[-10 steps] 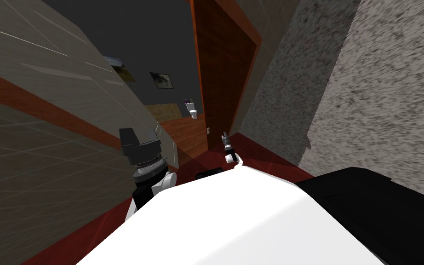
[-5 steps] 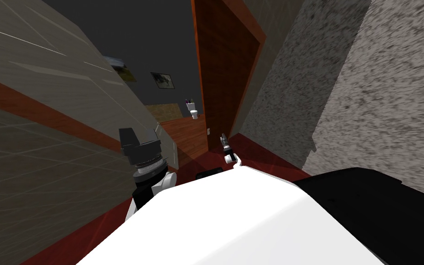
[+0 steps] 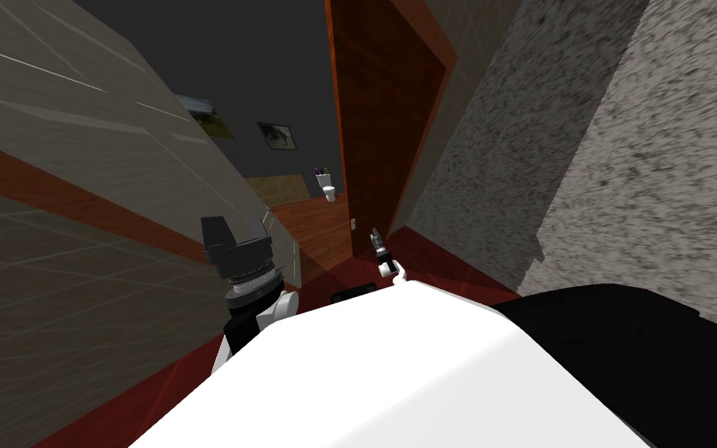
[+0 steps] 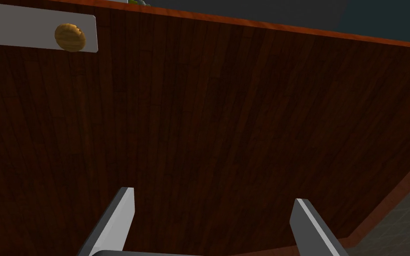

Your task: Push the door open

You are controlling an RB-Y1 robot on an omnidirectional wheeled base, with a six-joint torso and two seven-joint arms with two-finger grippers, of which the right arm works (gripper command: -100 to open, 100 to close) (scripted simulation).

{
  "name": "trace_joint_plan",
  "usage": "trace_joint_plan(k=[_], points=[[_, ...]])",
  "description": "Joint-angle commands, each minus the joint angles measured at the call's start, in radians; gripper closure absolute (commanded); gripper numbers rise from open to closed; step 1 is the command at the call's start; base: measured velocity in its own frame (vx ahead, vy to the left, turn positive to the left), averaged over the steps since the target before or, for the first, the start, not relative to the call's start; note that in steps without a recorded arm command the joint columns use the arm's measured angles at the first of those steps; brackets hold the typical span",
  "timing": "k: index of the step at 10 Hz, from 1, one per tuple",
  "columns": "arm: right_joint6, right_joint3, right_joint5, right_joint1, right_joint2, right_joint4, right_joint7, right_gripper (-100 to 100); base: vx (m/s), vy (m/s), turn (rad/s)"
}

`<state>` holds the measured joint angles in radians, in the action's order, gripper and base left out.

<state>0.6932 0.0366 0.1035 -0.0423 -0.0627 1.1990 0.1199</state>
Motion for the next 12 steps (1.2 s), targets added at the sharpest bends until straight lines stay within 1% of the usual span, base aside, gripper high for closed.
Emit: trace_joint_plan(k=[1,2,3,4,6,7,8,9,10,11,12], points=[[0.004,0.001,0.004,0.010,-0.002,-0.030,0.005,-100,0.045,-0.016,0.021],[0.015,0.003,0.012,0.028,-0.003,-0.073,0.012,-100,0.056,-0.015,0.030],[0.025,0.005,0.019,0.046,-0.004,-0.103,0.019,-100,0.069,-0.018,0.048],[0.025,0.005,0.019,0.046,-0.004,-0.120,0.019,-100,0.054,-0.015,0.019],[0.046,0.010,0.034,0.080,-0.005,-0.196,0.033,-100,0.065,-0.025,0.033],[0.046,0.010,0.034,0.080,-0.005,-0.208,0.033,-100,0.063,-0.020,0.020],[0.056,0.012,0.041,0.096,-0.005,-0.248,0.039,-100,0.069,-0.017,0.021],[0.065,0.014,0.047,0.112,-0.005,-0.278,0.046,-100,0.081,-0.022,0.051],[0.065,0.014,0.047,0.112,-0.005,-0.288,0.046,-100,0.058,-0.015,0.014],[0.075,0.016,0.054,0.128,-0.005,-0.319,0.052,-100,0.058,-0.014,0.017],[0.075,0.016,0.054,0.128,-0.005,-0.328,0.052,-100,0.042,-0.011,0.016]])
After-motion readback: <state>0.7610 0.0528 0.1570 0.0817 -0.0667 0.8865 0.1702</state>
